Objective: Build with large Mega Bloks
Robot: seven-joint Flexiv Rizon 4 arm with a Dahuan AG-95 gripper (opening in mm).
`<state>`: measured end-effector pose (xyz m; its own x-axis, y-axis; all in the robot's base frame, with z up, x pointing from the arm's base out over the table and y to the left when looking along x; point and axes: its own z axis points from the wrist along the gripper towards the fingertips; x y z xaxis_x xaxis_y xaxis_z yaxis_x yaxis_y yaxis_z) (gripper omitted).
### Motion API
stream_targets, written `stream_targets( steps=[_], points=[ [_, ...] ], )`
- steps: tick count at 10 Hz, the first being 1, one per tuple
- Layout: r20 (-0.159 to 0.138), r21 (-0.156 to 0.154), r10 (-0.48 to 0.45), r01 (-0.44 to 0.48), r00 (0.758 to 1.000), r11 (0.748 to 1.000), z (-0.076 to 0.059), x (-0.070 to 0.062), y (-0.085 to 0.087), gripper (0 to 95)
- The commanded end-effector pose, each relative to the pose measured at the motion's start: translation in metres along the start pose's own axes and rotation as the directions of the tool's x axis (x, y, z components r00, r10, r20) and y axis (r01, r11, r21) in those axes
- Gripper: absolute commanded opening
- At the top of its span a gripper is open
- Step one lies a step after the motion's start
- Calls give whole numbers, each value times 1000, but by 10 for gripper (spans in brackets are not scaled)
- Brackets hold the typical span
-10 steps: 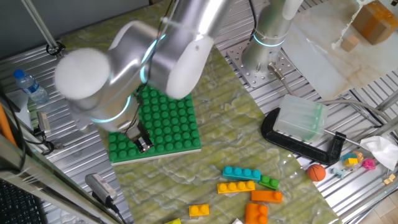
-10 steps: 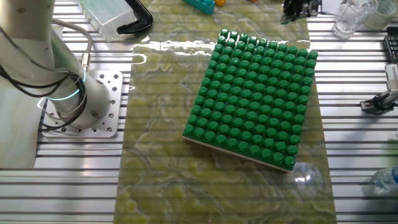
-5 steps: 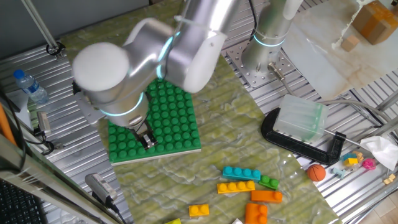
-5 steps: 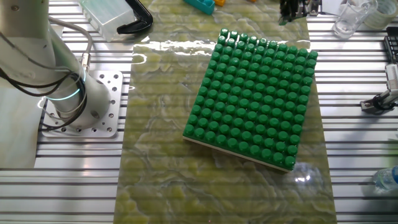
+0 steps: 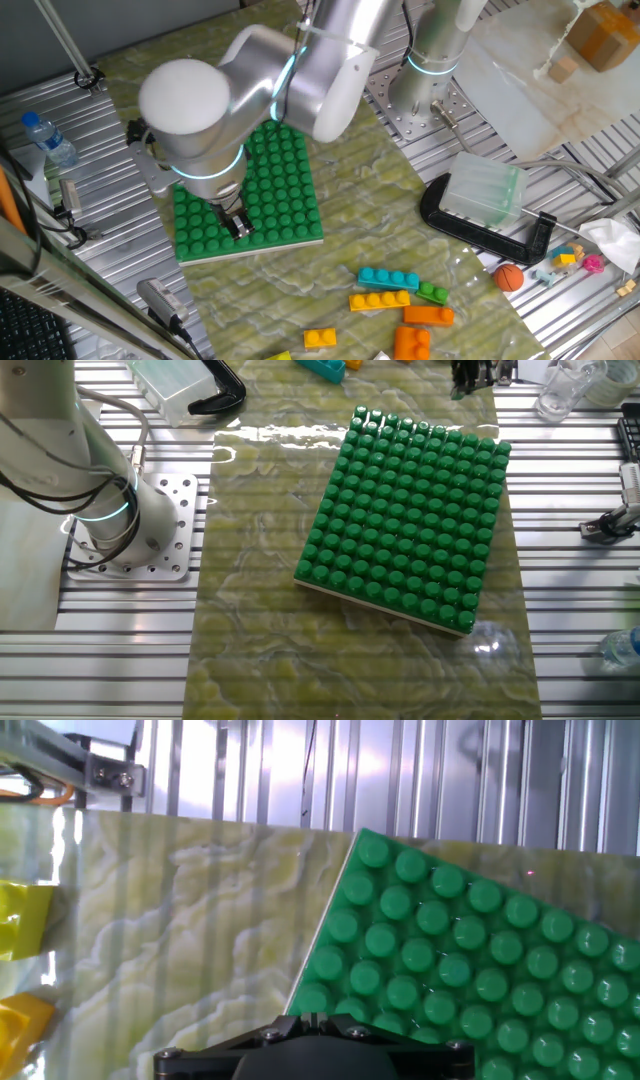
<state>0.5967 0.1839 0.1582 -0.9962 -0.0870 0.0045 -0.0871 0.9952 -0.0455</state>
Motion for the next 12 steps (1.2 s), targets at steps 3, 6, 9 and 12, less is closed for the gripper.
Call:
stream_targets(
  steps=[3,6,9,12],
  points=[
    [2,39,-106,106,994,994,0,-2,1,0],
    [30,28,-134,133,991,991,0,-2,1,0],
    [30,19,-134,134,990,991,3,7,9,0],
    [37,25,-103,102,994,994,0,8,50,0]
  ],
)
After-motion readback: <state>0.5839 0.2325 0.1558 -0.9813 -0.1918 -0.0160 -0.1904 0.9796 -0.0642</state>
